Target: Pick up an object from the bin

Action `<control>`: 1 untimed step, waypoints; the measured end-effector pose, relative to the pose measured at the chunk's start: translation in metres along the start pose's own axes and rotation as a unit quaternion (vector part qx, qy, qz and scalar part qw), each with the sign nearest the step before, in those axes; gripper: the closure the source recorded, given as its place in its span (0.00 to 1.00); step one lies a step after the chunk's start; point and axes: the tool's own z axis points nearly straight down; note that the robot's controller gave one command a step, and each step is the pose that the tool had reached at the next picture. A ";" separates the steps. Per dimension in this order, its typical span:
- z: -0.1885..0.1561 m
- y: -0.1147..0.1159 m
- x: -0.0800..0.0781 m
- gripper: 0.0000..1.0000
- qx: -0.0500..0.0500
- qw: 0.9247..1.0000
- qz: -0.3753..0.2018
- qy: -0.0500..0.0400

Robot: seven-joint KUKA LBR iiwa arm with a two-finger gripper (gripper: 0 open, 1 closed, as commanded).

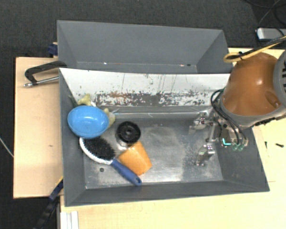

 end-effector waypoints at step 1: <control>0.088 0.030 -0.031 0.00 -0.001 0.992 0.126 -0.005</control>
Offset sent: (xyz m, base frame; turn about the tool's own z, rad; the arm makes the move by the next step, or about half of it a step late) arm 0.0282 0.0284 -0.0899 0.2545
